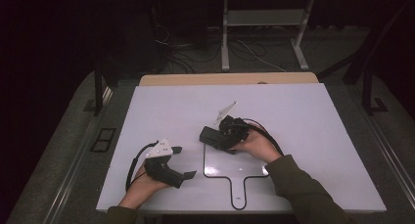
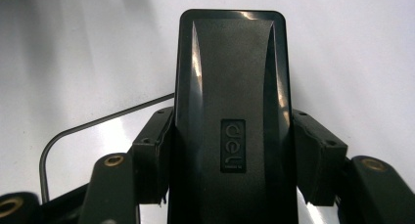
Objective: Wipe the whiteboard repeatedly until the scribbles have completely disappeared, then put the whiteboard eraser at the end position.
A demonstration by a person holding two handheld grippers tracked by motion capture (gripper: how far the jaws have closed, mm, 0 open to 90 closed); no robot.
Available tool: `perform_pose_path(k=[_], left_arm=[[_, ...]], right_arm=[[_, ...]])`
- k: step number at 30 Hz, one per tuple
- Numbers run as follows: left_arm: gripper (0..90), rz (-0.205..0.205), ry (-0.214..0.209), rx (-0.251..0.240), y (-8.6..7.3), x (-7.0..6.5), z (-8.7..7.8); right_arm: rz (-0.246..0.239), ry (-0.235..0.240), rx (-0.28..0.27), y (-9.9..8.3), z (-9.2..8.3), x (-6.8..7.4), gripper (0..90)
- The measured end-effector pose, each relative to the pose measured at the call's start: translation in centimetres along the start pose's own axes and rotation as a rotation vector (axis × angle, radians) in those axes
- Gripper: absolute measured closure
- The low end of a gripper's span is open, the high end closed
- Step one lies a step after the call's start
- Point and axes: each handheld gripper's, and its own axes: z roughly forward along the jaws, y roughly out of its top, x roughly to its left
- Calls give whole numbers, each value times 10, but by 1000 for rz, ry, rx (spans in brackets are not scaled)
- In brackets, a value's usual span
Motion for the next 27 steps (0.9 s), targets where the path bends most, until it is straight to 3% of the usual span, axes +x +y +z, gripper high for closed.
perform_pose_path(k=[16, 27], left_arm=[[0, -9, -4, -3, 0, -1, 1], [0, -1, -12, -1, 1, 1, 2]], right_arm=[[114, -53, -58, -6, -31, -32, 389], [198, -113, -78, -3, -48, -72, 389]])
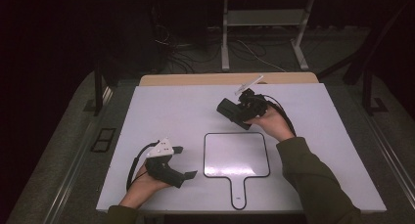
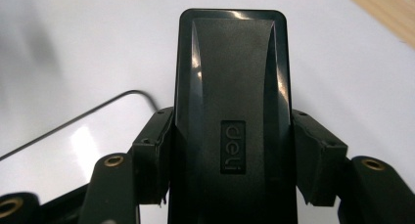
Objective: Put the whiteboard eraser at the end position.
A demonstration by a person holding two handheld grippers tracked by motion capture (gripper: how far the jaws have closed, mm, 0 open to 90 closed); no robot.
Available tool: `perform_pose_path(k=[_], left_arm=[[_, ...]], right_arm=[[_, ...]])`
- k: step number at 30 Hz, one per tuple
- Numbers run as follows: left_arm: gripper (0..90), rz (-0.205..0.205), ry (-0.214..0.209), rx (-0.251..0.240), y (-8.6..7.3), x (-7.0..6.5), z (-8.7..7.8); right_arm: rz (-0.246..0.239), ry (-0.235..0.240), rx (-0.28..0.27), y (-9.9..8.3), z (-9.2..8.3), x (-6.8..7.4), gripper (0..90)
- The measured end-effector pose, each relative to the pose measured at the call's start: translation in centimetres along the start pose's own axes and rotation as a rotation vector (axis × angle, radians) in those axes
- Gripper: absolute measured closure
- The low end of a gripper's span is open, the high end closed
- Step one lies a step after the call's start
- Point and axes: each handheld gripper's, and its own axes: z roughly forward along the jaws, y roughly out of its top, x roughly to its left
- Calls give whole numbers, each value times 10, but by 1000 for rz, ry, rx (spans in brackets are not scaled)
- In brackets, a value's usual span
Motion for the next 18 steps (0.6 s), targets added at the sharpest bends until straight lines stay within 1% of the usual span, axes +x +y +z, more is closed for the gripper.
perform_pose_path(k=[5, 6, 8, 10, 12, 14, 18], left_arm=[[0, -6, 1, -2, 0, 2, 0], [0, 3, 1, 0, 1, 2, 0], [0, 6, 1, -1, 1, 1, 0], [0, 6, 0, 1, 1, 1, 0], [0, 3, 0, -2, 1, 1, 0], [0, 3, -3, -4, 1, 1, 0], [0, 0, -5, -2, 1, 1, 0]], right_arm=[[38, -29, 0, 4, 1, -19, 388], [42, -37, -2, 5, 2, -23, 388], [53, -53, 0, 7, 4, -28, 388], [62, -58, 5, 10, 6, -34, 388], [72, -67, 6, 13, 9, -39, 388], [78, -63, 2, 16, 11, -43, 388], [81, -74, 9, 20, 17, -46, 388]])
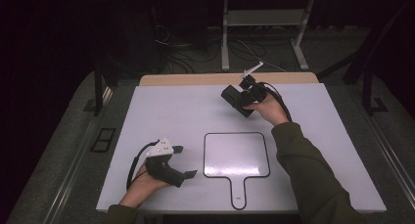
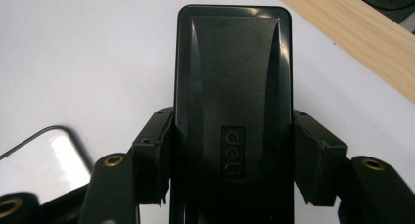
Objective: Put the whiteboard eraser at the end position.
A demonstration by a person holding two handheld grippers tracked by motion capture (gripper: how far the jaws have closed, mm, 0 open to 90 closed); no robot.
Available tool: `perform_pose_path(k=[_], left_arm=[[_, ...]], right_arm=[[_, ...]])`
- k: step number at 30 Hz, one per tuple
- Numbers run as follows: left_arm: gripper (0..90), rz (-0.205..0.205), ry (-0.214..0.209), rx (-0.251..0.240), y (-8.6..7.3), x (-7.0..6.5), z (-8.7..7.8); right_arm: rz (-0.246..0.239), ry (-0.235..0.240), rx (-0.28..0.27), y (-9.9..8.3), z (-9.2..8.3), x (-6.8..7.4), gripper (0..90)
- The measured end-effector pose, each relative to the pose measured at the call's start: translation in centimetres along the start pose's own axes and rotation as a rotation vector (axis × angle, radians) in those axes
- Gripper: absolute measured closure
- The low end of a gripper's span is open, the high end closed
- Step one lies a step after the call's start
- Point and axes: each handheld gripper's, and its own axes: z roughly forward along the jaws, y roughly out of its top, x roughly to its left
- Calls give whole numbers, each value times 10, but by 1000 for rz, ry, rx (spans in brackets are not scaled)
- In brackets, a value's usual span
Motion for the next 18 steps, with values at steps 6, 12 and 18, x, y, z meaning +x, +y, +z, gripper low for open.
perform_pose_path(k=[6, 12, 18], left_arm=[[0, 4, 0, 1, 1, -1, 0], [0, 7, 1, -4, 1, -1, -1], [0, 8, 0, -5, 1, -1, -1]], right_arm=[[23, -5, 21, 2, 16, -6, 388], [25, -17, 63, 1, 32, -8, 388], [32, -25, 98, -3, 45, -11, 387]])
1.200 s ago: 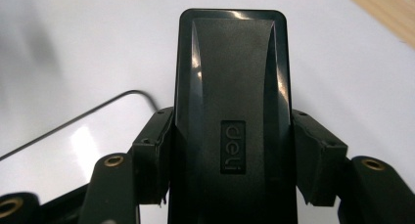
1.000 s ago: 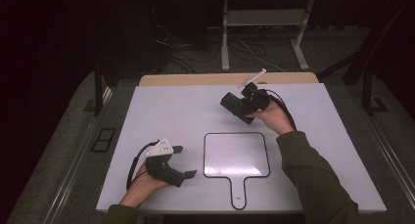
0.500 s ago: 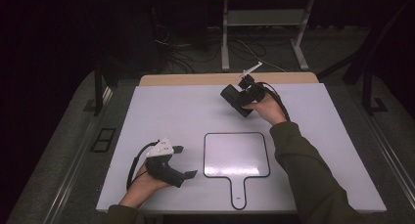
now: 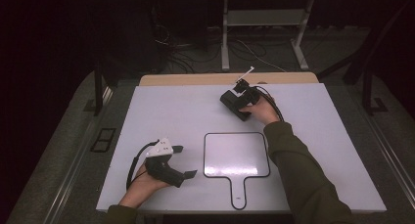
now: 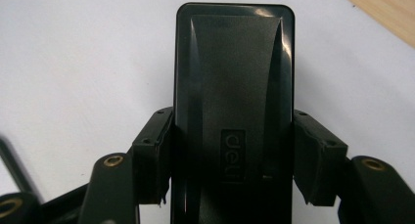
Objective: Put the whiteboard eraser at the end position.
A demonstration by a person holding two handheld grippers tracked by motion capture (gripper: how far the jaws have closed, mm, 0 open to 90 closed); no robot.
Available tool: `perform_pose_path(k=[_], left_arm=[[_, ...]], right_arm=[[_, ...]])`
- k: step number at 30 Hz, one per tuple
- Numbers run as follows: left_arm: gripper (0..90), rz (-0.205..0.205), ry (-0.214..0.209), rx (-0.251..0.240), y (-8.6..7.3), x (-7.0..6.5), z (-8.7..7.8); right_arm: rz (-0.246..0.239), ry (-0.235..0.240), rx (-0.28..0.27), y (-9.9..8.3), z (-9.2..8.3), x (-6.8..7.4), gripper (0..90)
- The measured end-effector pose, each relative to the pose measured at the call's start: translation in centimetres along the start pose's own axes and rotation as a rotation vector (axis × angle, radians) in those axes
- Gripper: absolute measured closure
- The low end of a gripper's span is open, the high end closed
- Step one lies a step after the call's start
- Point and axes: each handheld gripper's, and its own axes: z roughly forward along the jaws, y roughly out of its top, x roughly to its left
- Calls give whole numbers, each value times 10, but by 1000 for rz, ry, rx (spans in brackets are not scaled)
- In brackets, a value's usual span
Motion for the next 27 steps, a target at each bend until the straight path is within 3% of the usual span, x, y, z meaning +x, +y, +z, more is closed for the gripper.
perform_pose_path(k=[12, 17, 19, 22, 27], left_arm=[[0, 2, -1, -1, 1, -1, 0], [0, 3, -1, -1, 1, -1, 0], [0, 7, 0, 1, 1, 0, 0], [0, 15, 7, 8, 2, 2, 1], [0, 13, 8, 6, 2, 4, 1]], right_arm=[[-19, -9, 51, -2, 16, 4, 385], [-22, -11, 44, -3, 17, 5, 381], [-21, -14, 26, -3, 14, 5, 375], [2, 5, -24, -3, 7, 5, 290], [20, -8, -57, -3, -3, 5, 206]])
